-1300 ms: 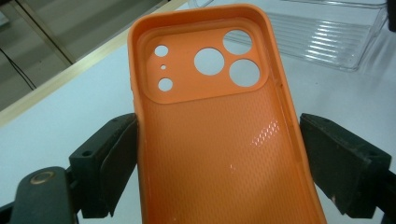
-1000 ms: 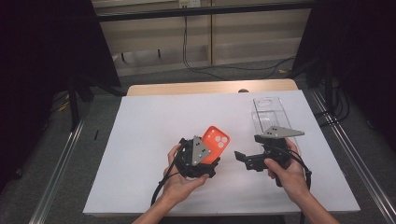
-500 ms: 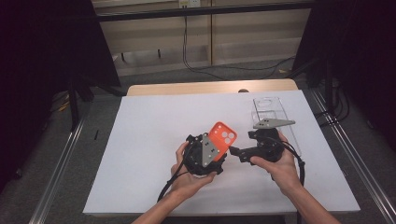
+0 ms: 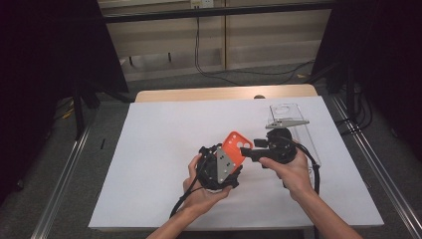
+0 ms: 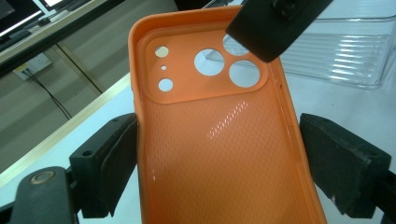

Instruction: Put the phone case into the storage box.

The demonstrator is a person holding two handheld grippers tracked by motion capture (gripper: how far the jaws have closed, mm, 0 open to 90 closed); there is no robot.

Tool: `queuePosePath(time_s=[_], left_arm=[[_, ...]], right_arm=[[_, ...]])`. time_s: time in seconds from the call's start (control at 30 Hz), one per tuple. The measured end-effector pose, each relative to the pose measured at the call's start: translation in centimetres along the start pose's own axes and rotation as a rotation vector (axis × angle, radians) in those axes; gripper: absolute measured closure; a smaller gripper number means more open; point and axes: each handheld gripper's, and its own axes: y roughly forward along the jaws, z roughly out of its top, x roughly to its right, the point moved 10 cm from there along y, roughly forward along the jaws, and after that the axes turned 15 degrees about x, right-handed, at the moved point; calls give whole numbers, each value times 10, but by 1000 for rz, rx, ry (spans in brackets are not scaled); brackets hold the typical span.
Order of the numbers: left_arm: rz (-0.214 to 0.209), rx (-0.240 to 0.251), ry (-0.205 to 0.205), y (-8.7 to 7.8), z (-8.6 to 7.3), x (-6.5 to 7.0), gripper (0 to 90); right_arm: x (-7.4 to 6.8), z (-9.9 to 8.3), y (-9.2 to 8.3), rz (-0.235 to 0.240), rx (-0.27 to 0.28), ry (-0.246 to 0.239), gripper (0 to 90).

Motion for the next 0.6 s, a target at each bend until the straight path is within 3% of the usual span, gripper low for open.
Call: queuePosePath(time_s=[0.13,0.27,0.37,0.6], left_arm=[[13,4,4,-1,1,-3,143],[21,7,14,-2,3,-5,143],[33,12,18,-2,3,-7,142],[45,19,47,-4,6,-8,142]], right_arm=[[1,2,-2,27,-31,70,428],[6,7,-5,8,-49,124,439],[3,8,-7,20,-66,174,479],[-1,5,-2,33,-93,210,577]])
